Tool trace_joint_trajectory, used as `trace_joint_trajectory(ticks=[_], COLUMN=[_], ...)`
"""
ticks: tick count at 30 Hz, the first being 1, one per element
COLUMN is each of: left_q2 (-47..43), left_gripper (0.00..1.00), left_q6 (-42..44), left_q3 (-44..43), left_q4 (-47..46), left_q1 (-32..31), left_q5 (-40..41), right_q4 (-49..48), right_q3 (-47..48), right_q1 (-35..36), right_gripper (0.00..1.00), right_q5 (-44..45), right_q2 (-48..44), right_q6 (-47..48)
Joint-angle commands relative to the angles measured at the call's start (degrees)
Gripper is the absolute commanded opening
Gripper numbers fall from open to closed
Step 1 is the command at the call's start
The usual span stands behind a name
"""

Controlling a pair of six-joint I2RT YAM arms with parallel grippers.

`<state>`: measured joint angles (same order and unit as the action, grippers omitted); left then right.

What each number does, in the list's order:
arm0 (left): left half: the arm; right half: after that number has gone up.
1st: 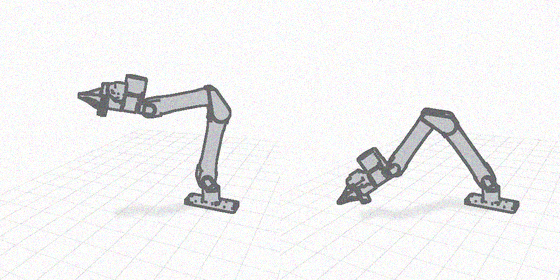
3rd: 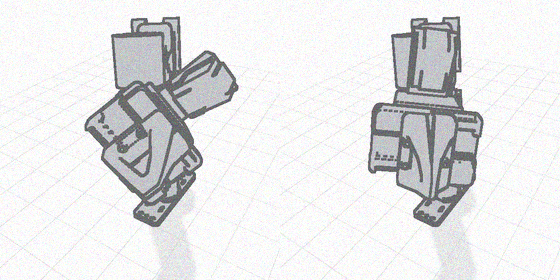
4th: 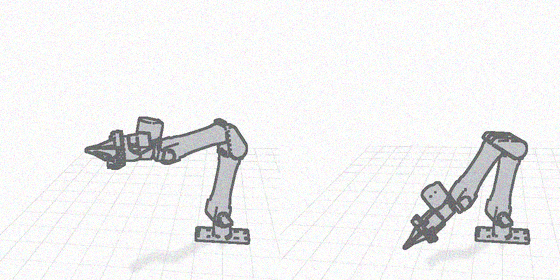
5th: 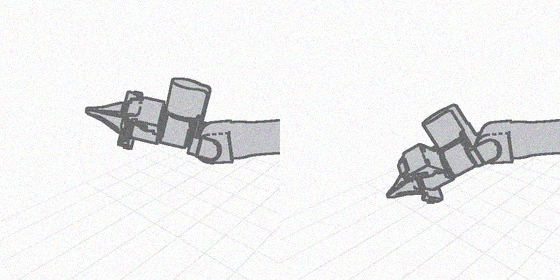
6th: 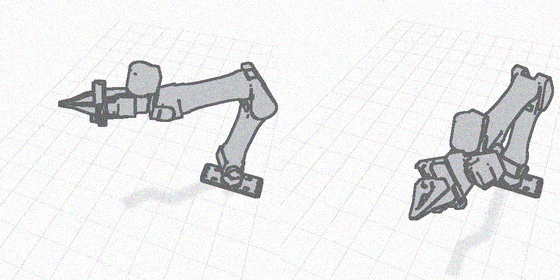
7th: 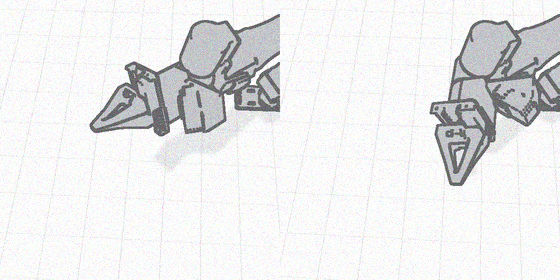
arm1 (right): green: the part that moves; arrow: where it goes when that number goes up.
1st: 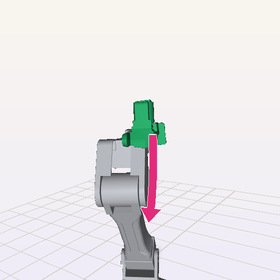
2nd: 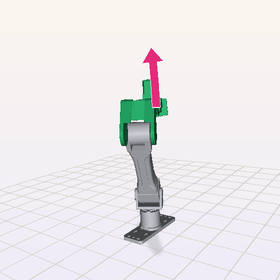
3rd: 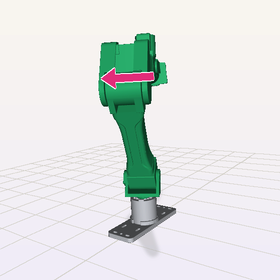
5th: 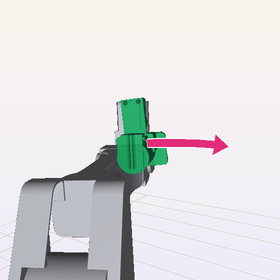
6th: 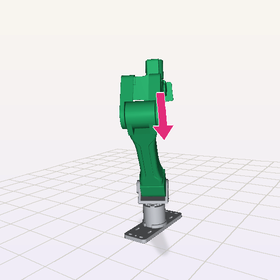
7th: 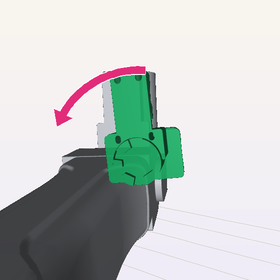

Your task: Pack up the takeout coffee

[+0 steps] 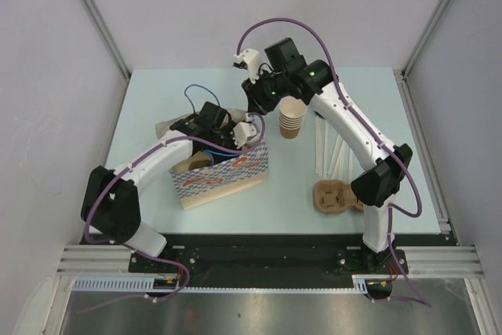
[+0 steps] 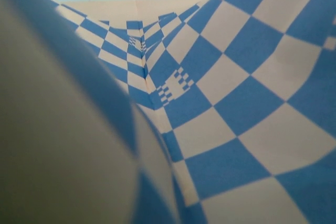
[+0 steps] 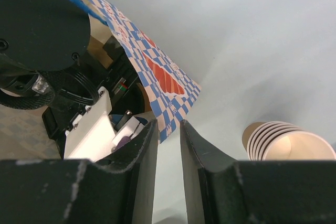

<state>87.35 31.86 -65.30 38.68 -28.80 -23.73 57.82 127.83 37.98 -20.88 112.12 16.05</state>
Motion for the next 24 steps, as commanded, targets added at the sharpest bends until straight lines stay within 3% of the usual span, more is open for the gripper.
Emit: trace_joint_trajectory(ticks=[1, 24], left_q2=[-0.16, -4.03], left_gripper=[0.99, 1.00], left_q6=[-1.01, -3.82], left_q3=[-0.71, -8.35], left_q4=[3.07, 5.09], left_q1=[0.58, -0.91], left_q5=[6.50, 5.80], right_q4=[-0.26, -0.52], right_q3=[0.58, 0.31], right_q1=[-0.27, -0.27], right_gripper=[0.28, 0.29], right_q5=[-0.47, -0.82], right_q2=[-3.13, -4.01], right_q6=[-0.67, -0.76])
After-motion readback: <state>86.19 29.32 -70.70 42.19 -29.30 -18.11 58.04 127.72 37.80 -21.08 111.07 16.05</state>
